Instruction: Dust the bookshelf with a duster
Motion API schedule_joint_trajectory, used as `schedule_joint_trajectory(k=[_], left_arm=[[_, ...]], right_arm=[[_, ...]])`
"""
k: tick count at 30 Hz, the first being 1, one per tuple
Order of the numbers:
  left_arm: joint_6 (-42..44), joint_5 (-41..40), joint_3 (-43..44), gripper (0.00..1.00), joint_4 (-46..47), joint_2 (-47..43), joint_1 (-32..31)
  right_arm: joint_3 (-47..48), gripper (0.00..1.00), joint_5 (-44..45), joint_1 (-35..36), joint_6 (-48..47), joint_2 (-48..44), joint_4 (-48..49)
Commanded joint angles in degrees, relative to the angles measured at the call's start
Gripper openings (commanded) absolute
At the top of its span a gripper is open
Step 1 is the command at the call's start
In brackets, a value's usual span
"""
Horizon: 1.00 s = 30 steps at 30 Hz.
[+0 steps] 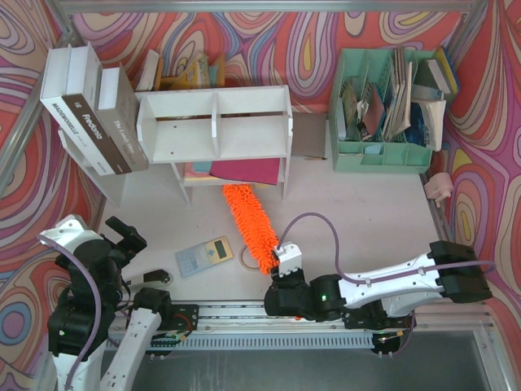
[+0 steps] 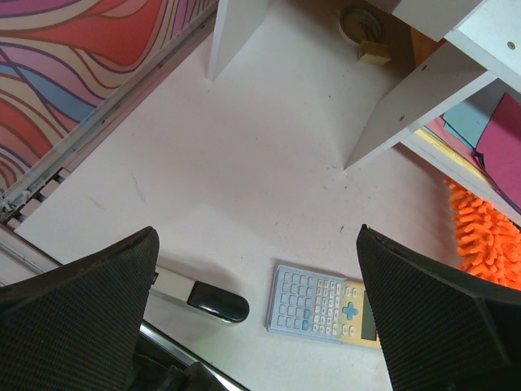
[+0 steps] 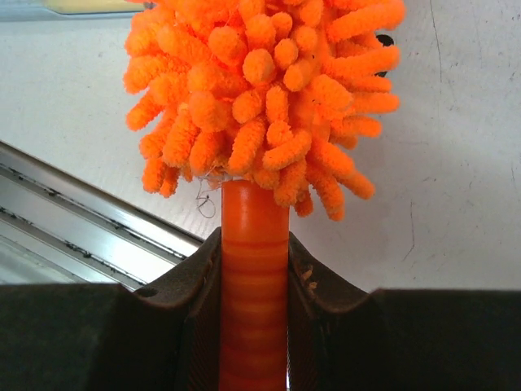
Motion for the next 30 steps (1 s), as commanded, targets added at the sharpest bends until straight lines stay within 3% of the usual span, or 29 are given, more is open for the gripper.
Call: schedule_joint_trajectory(k=[1,10,14,22,30], left_arm=[[0.8,0.1,-0.8,0.98,0.7,0.2,0.5],[0.7,-0.2,-0.8,0.98,0.6,0.0,0.5],[0.7,-0.2,-0.8,0.98,0.7,0.0,0.5],[0.8,0.0,-0.8,0.98,0.7,0.3,0.5],[0.8,0.1,-0.8,0.99,0.8,0.4,0.5]], right_arm=[[0.5,0.00,5.0,-0.1,0.8,-1.8,1.4],[-5.0,0.00,8.6,-0.1,17.2,-15.4,-21.0],[-5.8,0.00,8.1,-0.1,15.5,-15.9,-17.9],[0.2,0.00,6.3,-0.1,8.8,-3.7,-8.4],[-4.3,0.00,7.4,-0.1,15.0,-11.4,-14.5]])
